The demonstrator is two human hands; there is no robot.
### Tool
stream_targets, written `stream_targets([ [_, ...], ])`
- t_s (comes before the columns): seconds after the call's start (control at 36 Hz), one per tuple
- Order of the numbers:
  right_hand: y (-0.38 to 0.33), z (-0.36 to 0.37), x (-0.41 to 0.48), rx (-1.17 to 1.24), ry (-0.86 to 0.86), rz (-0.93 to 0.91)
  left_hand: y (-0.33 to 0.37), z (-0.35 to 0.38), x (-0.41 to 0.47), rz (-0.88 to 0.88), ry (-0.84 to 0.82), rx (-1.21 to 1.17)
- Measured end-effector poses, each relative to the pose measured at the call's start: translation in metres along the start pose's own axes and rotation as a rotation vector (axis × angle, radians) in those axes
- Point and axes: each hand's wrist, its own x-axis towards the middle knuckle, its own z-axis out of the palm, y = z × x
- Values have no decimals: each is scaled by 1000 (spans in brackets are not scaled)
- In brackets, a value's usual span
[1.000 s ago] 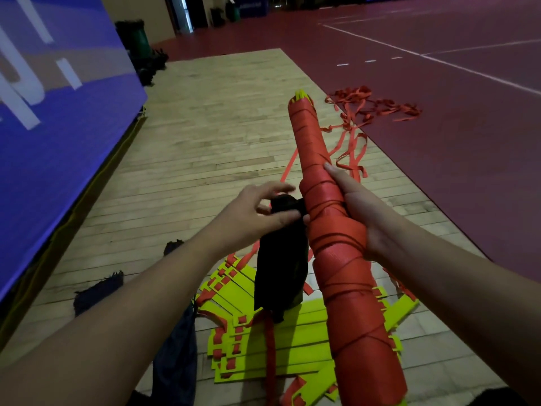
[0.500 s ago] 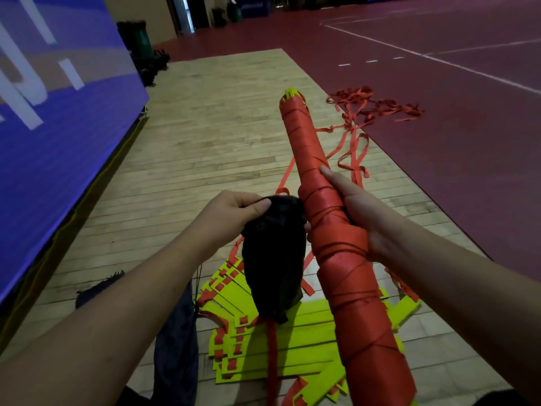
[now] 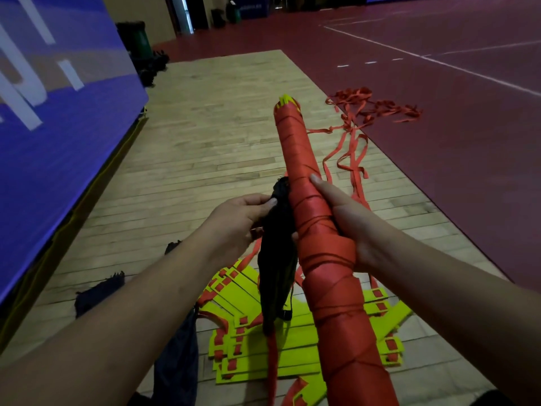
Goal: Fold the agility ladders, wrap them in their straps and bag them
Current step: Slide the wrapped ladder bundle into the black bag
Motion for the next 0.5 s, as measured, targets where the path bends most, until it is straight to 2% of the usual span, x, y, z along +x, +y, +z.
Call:
stream_targets([
  [0.06,-2,-1,0,37,15,8,1,-3,1,20,55,-32],
  [0.17,-5,-8,3,59,53,-5,6,-11,4,-32,138,-343],
  [0.25,-8,-11,2,61,61,-15,9,-15,4,-74,132,-561],
  [0.31,-10,-12,2,65,61,-21,10,-15,3,-111,102,-625],
  [0.42,-12,-14,3,53,58,-31,13,-13,1,-184,33,-589],
  [0.5,-12,-16,1,24,60,-29,15,-13,-1,-161,-63,-368],
])
